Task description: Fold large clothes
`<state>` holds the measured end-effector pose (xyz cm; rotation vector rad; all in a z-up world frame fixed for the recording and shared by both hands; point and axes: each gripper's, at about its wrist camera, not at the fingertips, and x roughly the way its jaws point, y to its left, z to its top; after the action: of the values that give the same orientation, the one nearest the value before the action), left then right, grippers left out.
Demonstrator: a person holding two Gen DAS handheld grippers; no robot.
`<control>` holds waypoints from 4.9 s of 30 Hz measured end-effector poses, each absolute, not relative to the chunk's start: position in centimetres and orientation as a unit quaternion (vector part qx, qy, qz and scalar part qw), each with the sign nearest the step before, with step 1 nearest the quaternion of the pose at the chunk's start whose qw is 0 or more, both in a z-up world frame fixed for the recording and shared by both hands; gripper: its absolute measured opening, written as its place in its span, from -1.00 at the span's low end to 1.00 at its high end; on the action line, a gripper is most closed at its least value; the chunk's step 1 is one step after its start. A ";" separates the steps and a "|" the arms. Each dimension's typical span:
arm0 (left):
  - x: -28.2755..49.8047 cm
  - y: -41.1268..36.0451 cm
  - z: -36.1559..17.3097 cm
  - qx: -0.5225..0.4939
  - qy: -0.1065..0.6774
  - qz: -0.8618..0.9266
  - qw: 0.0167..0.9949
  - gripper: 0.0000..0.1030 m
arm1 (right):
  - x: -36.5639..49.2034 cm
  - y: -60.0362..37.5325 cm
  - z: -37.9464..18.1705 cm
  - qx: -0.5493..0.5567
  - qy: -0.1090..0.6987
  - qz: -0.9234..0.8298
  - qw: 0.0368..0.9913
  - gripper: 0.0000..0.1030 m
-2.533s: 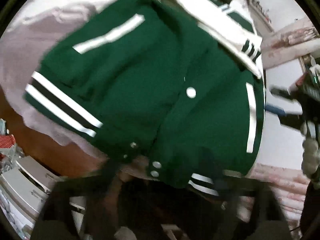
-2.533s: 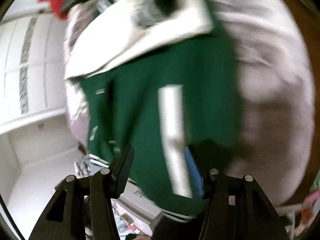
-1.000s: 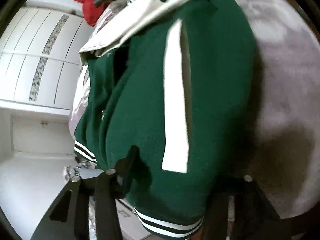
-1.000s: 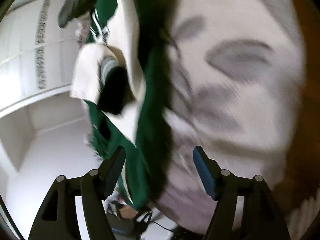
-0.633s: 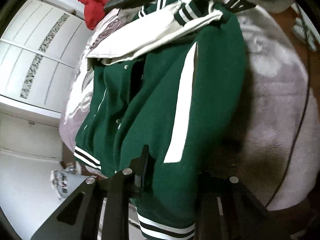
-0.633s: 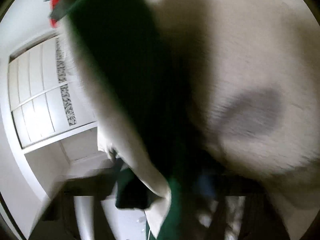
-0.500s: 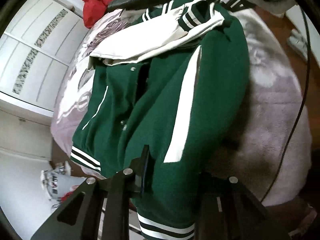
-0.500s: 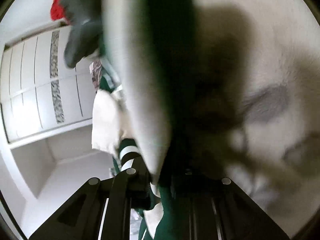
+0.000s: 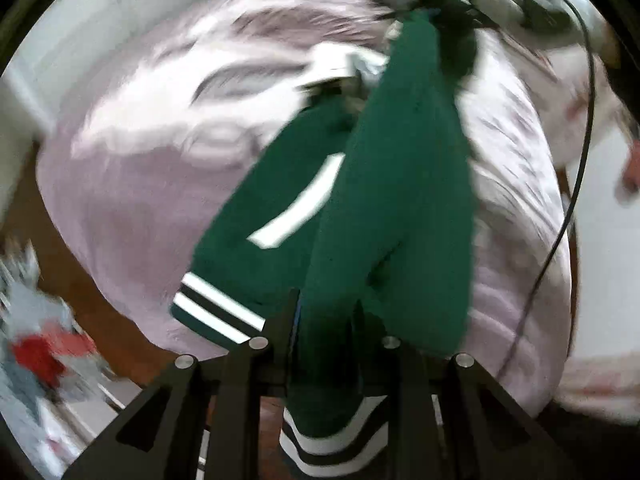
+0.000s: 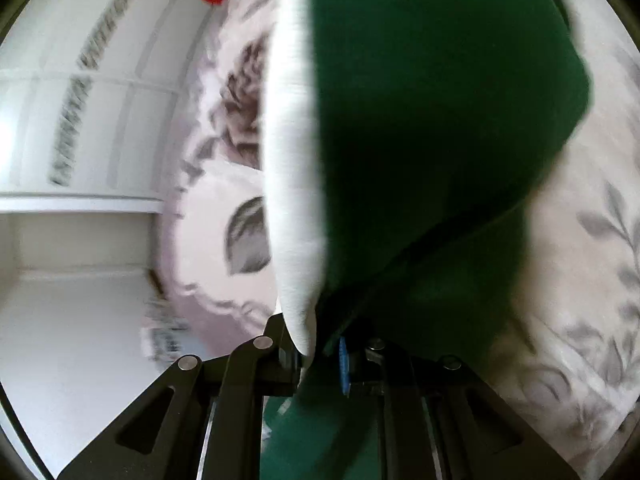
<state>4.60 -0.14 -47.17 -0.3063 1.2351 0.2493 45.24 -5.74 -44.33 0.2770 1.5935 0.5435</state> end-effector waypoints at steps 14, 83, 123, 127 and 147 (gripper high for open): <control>-2.7 15.2 -53.0 -0.385 0.561 0.173 0.712 0.42 | 38.7 -1.8 -46.6 0.180 0.719 0.341 0.579 0.36; 44.7 16.2 -57.6 -0.298 0.540 -0.094 0.782 -0.76 | 53.2 -19.8 -53.2 0.337 0.597 0.152 0.712 0.56; 9.6 13.7 -54.6 -0.333 0.612 0.007 0.718 -0.84 | 9.8 -7.4 -54.8 0.316 0.767 0.140 0.541 -0.33; 8.4 13.1 -49.9 -0.379 0.547 -0.048 0.745 -0.90 | 9.3 -6.6 -51.0 0.304 0.745 0.158 0.572 -0.72; 5.6 11.8 -51.0 -0.267 0.635 0.022 0.725 -0.36 | 10.8 -2.5 -51.5 0.249 0.774 0.131 0.567 -0.37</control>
<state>5.57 11.77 -51.01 -0.5885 1.4015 0.0483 10.79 -2.48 -51.50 0.5856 1.8182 0.3067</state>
